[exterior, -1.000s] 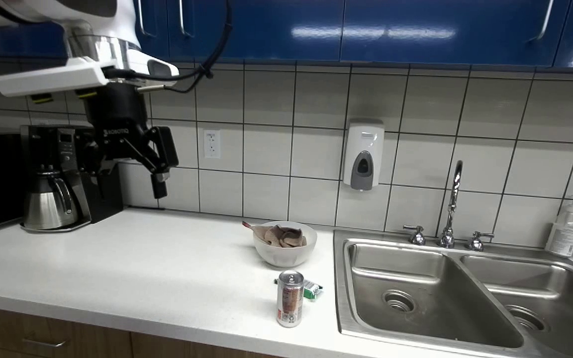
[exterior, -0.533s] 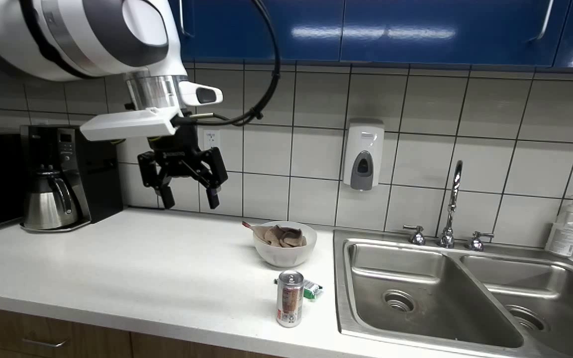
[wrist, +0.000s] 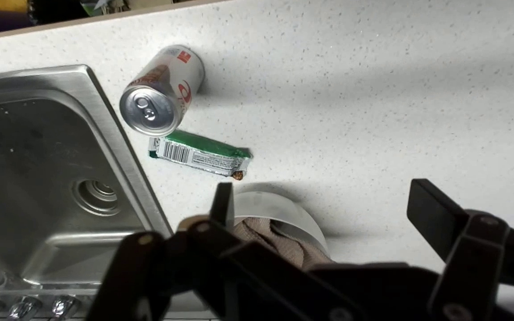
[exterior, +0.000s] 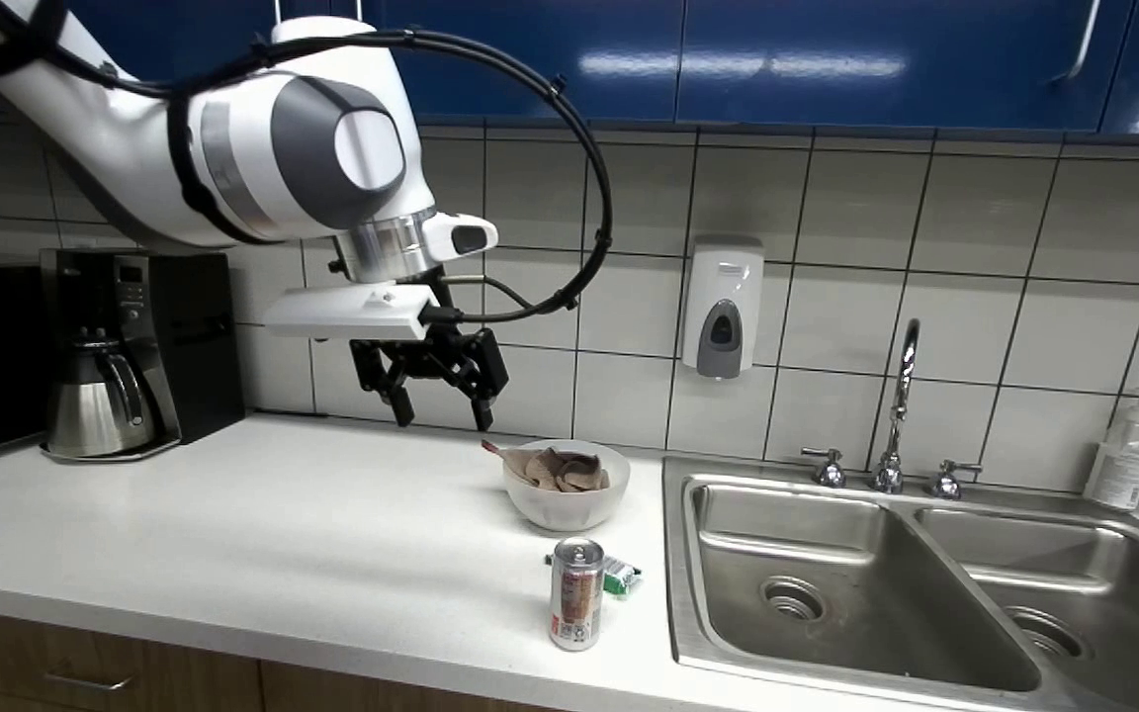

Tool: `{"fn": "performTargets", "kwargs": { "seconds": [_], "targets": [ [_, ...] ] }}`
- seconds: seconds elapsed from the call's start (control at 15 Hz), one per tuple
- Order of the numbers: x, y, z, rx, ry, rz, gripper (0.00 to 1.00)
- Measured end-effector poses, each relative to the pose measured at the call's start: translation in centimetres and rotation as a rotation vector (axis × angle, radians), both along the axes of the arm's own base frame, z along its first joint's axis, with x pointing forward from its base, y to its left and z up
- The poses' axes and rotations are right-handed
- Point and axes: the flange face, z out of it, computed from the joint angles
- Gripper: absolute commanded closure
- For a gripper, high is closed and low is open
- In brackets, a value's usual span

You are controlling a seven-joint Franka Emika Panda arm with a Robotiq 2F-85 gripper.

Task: Remove the brown towel from the bowl

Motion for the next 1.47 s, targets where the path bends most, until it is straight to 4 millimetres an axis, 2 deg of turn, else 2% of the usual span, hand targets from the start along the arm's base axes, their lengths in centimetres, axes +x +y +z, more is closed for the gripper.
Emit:
{"fn": "performTargets", "kwargs": {
  "seconds": [0.73, 1.47],
  "targets": [
    [5.9, -4.2, -3.7, -0.008, -0.07, -0.042, 0.0],
    [14.0, -6.5, -8.2, 0.01, -0.119, -0.092, 0.0]
  ]
}}
